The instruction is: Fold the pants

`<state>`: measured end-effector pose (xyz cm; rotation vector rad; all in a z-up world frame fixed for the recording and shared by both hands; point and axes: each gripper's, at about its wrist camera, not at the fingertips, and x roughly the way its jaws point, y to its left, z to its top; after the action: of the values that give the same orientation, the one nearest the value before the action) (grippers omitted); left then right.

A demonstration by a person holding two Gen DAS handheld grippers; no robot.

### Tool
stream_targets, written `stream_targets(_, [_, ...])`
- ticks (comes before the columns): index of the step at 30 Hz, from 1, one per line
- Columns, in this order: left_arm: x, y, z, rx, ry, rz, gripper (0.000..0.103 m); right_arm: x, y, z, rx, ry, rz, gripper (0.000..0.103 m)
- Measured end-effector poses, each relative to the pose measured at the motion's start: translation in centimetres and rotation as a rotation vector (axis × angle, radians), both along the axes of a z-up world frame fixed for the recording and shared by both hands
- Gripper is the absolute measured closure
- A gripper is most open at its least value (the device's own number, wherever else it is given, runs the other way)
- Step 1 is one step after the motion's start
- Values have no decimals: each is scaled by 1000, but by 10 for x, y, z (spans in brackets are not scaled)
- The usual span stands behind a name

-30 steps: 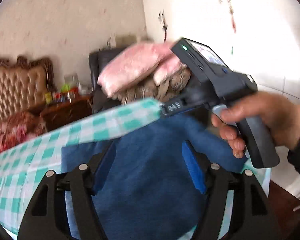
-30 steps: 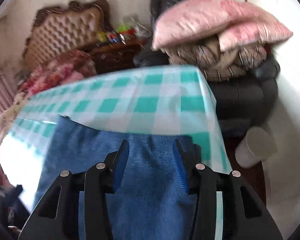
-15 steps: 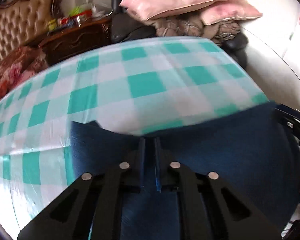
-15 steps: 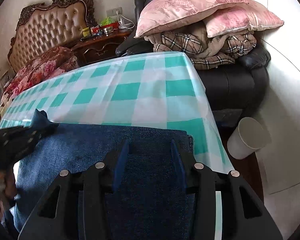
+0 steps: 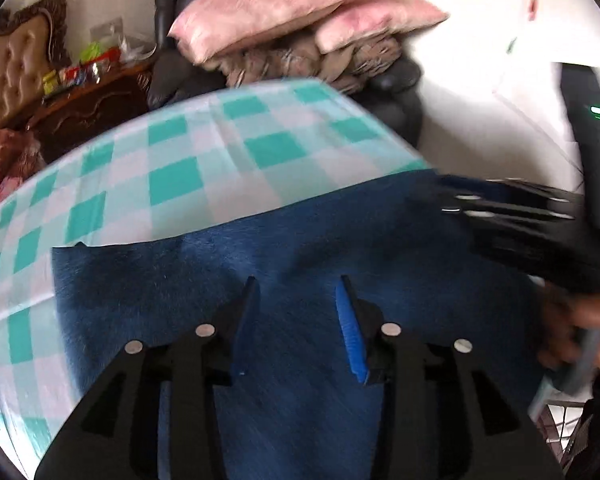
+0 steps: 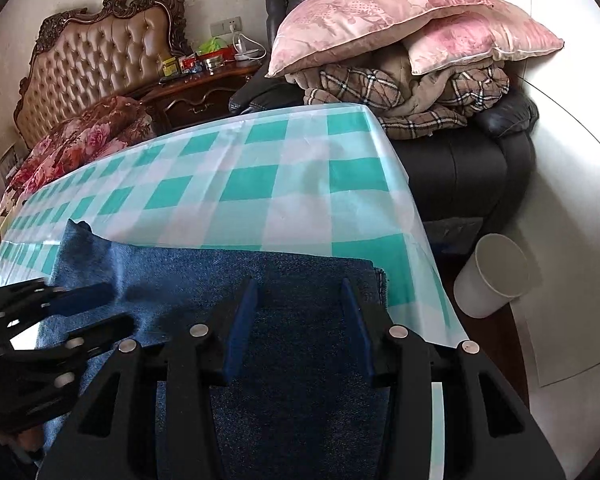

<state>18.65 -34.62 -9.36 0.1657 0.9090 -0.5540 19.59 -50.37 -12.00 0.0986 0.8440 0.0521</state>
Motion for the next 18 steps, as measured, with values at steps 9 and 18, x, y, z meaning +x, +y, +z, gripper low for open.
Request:
stream_targets(9, [-41, -2, -2, 2, 28, 19, 35, -47, 28, 32, -25, -71, -31, 58])
stream_targets(18, [-85, 25, -11, 111, 6, 113, 2, -105, 45, -14, -131, 28, -147, 48])
